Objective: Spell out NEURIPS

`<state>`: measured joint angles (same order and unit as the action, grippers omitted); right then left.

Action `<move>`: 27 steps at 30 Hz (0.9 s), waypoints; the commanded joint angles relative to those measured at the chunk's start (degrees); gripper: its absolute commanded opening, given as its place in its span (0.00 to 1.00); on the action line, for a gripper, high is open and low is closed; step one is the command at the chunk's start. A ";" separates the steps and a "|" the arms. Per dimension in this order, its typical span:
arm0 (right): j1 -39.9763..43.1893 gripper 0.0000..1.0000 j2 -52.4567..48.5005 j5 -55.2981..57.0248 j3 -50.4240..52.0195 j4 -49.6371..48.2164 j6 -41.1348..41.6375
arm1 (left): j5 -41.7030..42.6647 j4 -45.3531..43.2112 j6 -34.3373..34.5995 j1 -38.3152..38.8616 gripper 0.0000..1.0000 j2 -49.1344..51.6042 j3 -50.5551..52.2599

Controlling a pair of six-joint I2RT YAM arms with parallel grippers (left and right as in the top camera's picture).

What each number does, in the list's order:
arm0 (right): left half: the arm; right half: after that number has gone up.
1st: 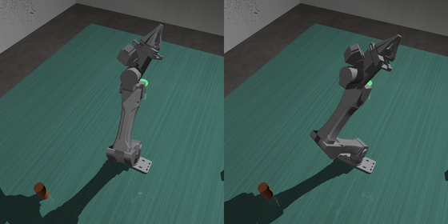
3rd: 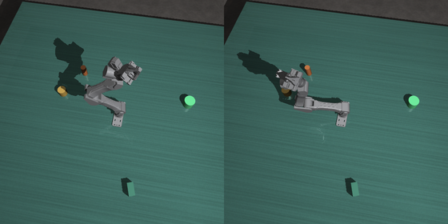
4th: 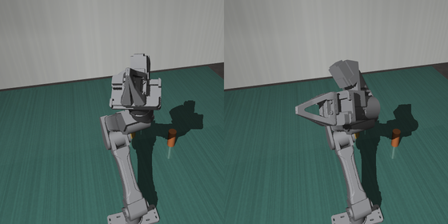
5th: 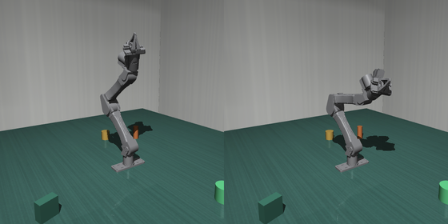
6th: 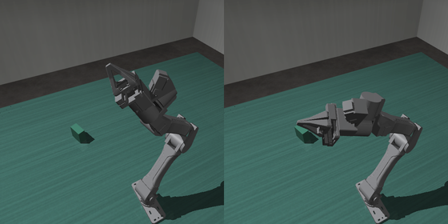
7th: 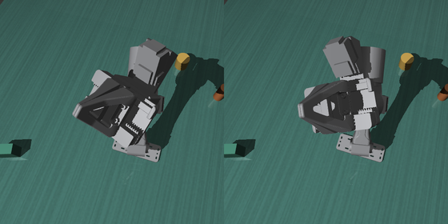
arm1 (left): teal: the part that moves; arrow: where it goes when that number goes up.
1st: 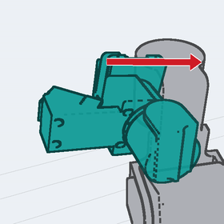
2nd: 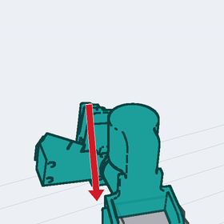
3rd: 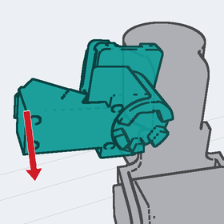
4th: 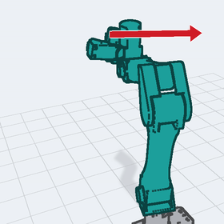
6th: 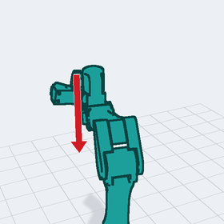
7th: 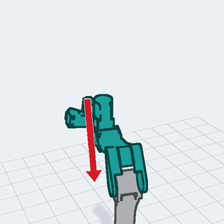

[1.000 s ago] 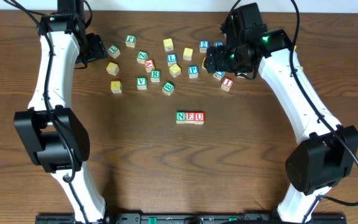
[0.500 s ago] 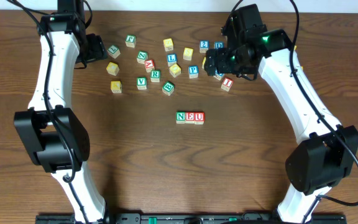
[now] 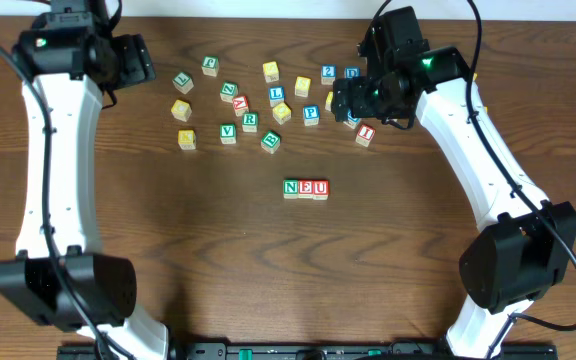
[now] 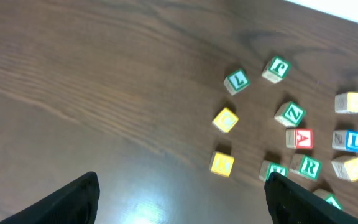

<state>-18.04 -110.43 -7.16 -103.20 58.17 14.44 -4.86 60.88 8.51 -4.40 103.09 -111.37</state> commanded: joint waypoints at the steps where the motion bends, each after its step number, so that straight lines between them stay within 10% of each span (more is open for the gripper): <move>1: 0.48 0.99 -0.46 1.22 -1.27 0.11 -0.37 | -0.55 2.62 -1.01 -0.02 0.84 -0.83 0.02; 27: 0.33 0.99 -0.46 1.25 -1.27 0.02 -0.37 | 1.38 3.98 -3.15 -0.02 0.84 -0.81 0.04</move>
<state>-18.04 -110.43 -6.57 -103.20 58.48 14.44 -4.19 64.53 5.93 -4.40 102.32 -111.35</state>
